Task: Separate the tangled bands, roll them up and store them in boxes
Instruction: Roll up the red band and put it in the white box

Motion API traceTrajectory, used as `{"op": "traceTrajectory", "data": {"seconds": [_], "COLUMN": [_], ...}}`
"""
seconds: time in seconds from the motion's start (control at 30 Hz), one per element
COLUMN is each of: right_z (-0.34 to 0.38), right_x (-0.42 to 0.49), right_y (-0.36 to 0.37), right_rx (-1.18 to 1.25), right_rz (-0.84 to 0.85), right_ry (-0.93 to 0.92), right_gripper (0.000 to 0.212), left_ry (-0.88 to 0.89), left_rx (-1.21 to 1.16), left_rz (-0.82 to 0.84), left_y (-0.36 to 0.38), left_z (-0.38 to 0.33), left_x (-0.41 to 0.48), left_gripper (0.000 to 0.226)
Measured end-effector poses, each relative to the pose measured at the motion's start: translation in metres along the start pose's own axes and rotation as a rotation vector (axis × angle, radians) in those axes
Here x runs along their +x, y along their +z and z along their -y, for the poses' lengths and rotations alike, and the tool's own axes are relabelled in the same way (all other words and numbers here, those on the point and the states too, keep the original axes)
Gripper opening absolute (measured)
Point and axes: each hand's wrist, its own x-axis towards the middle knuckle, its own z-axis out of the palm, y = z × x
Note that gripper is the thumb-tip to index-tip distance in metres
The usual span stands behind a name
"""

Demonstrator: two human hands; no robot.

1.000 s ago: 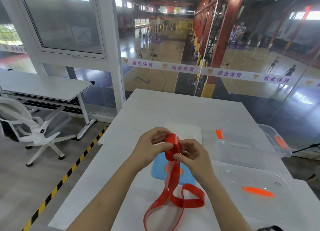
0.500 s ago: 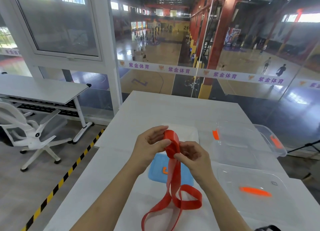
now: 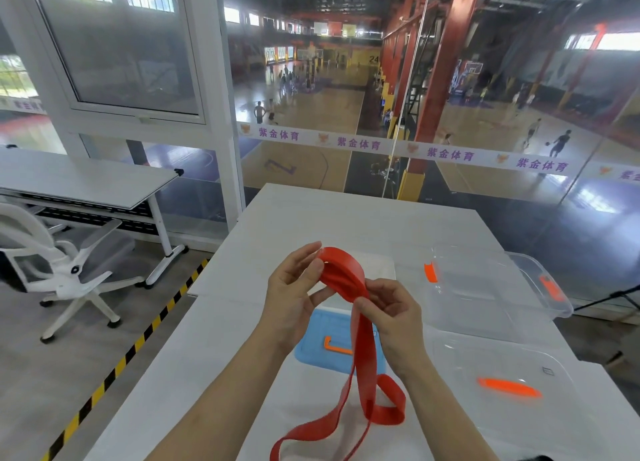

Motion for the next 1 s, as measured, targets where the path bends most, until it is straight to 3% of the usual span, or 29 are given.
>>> {"op": "traceTrajectory", "data": {"seconds": [0.27, 0.4, 0.5, 0.6, 0.67, 0.83, 1.0], "right_z": [0.008, 0.018, 0.031, 0.045, 0.052, 0.053, 0.027], "right_x": [0.011, 0.019, 0.027, 0.034, 0.037, 0.033, 0.021], "right_y": [-0.005, -0.013, -0.018, -0.019, -0.019, -0.02, -0.018], "right_rx": [-0.014, -0.084, -0.277, -0.478, -0.555, -0.624, -0.246], "right_rz": [-0.013, 0.033, 0.178, 0.299, 0.341, 0.387, 0.205], "right_ry": [-0.074, -0.114, -0.204, -0.326, -0.371, -0.341, -0.157], "right_gripper": [0.029, 0.034, 0.041, 0.021, 0.023, 0.027, 0.033], "left_ry": [-0.015, 0.068, 0.125, 0.123, 0.145, 0.125, 0.149], "left_rx": [0.11, 0.542, 0.713, 0.947, 1.065, 1.024, 0.795], "left_rz": [0.11, 0.18, 0.21, 0.297, 0.324, 0.344, 0.23], "left_y": [-0.015, -0.032, -0.027, -0.015, -0.009, -0.004, 0.001], "left_z": [0.0, -0.006, -0.02, -0.032, -0.036, -0.033, -0.02], "left_x": [0.0, 0.01, 0.016, 0.021, 0.022, 0.018, 0.014], "left_gripper": [0.032, 0.01, 0.014, 0.021, 0.024, 0.026, 0.025]}}
